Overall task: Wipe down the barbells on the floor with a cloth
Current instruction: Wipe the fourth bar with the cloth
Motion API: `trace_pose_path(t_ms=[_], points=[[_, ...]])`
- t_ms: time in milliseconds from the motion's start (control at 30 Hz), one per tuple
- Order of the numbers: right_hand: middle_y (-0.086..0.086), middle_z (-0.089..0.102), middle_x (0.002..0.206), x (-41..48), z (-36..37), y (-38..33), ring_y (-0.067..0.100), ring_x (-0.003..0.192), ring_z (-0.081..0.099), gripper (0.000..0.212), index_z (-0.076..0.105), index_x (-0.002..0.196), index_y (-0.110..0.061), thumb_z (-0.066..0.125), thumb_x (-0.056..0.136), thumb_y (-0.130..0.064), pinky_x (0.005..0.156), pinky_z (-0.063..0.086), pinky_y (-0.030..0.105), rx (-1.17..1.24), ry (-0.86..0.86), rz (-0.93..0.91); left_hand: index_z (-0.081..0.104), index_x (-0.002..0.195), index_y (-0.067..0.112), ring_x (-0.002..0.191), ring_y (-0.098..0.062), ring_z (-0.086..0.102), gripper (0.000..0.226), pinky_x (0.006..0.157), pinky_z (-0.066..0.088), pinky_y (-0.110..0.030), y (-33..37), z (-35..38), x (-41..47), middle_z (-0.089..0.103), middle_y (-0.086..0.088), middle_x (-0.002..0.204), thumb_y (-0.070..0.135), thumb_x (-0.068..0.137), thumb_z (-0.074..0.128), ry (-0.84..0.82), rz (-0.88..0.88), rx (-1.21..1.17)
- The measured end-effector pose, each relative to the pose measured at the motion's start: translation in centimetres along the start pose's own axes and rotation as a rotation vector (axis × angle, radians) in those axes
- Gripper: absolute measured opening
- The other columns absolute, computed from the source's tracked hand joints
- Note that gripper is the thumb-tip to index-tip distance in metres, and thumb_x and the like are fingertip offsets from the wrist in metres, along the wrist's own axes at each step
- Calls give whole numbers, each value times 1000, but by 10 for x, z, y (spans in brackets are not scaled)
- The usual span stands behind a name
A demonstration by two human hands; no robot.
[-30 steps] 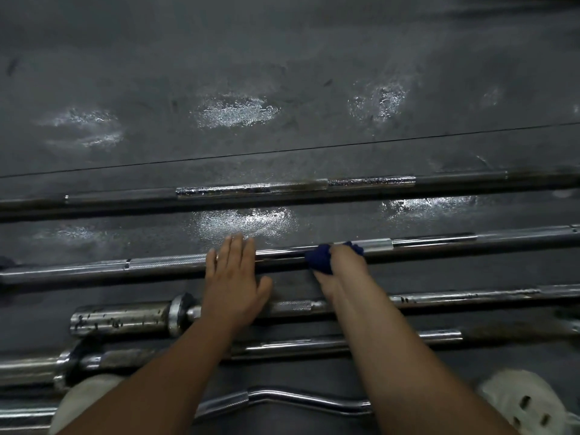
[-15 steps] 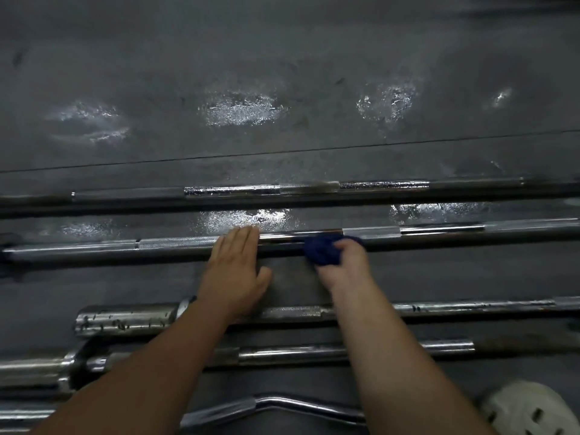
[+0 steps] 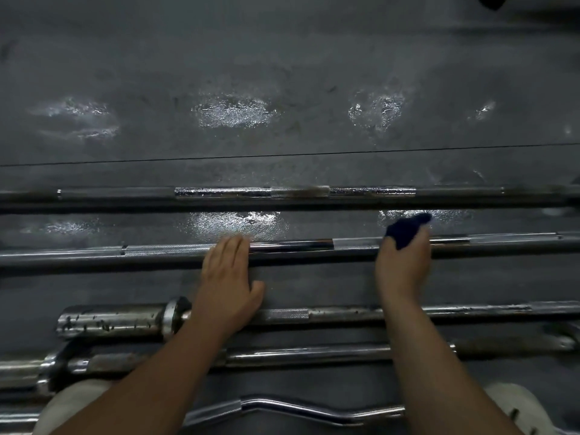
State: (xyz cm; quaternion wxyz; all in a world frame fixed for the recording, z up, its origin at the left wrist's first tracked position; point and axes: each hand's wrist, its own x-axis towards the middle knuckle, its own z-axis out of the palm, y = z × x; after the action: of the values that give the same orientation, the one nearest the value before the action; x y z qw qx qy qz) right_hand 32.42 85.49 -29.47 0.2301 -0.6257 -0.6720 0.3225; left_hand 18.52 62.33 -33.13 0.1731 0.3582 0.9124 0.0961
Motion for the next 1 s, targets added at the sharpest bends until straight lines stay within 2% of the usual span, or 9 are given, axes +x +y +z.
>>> trace_pose_path(t_ms=[133, 267, 300, 367, 467, 633, 733, 833, 1000], points=[[8, 63, 97, -45, 49, 3, 31, 95, 54, 28, 64, 94, -11, 49, 73, -21, 85, 44, 40, -284, -175, -356, 39, 149, 10, 145, -29, 27, 82, 120, 21, -49, 5, 2, -7, 37, -11, 154, 45, 75, 33, 23, -39, 11], [3, 62, 117, -83, 60, -1, 25, 112, 53, 47, 63, 112, -16, 53, 66, -21, 100, 41, 38, -431, -485, -887, 53, 136, 12, 125, -32, 45, 74, 105, 37, -50, 7, -5, -8, 54, -11, 135, 43, 70, 39, 76, -47, 66], [3, 64, 112, -66, 51, 6, 26, 106, 56, 46, 64, 109, -18, 52, 65, -20, 95, 43, 37, -435, -478, -864, 55, 133, 13, 121, -31, 46, 72, 103, 38, -49, 6, -7, -8, 55, -9, 132, 42, 69, 39, 86, -35, 80], [4, 67, 96, -31, 31, 22, 29, 89, 58, 36, 65, 100, -19, 48, 68, -21, 83, 45, 38, -439, -317, -593, 58, 128, 16, 117, -30, 47, 68, 100, 38, -48, 4, -8, -8, 55, -7, 126, 41, 69, 39, 93, -12, 92], [4, 66, 96, -39, 29, 21, 28, 91, 57, 33, 65, 96, -17, 47, 69, -21, 89, 43, 41, -432, -170, -407, 58, 120, 16, 114, -29, 46, 59, 99, 37, -47, 6, -5, -9, 54, -6, 122, 39, 68, 43, 89, -35, 76], [-2, 67, 112, -87, 52, 3, 22, 109, 60, 45, 64, 109, -22, 55, 65, -20, 104, 36, 43, -496, -447, -896, 53, 129, 11, 129, -29, 46, 71, 114, 26, -49, 11, 2, -15, 55, -10, 137, 41, 67, 40, 52, -38, 49], [0, 69, 102, -31, 22, 31, 25, 97, 61, 43, 65, 104, -23, 51, 63, -17, 96, 38, 42, -593, -303, -620, 49, 137, 10, 135, -27, 42, 76, 117, 25, -48, 5, 2, -19, 52, -9, 142, 41, 68, 37, 24, -4, 77], [7, 66, 116, -41, 25, 37, 31, 113, 57, 49, 66, 113, -11, 57, 65, -11, 103, 37, 48, -615, -240, -458, 49, 136, 9, 132, -29, 43, 76, 115, 27, -50, 9, 4, -18, 52, -11, 139, 40, 67, 41, 26, -25, 83], [6, 66, 123, -91, 56, 13, 28, 116, 60, 52, 64, 119, -12, 58, 68, -19, 104, 41, 47, -553, -475, -939, 50, 133, 10, 127, -30, 45, 73, 113, 29, -51, 11, 6, -16, 53, -10, 136, 39, 66, 47, 19, -40, 95]])
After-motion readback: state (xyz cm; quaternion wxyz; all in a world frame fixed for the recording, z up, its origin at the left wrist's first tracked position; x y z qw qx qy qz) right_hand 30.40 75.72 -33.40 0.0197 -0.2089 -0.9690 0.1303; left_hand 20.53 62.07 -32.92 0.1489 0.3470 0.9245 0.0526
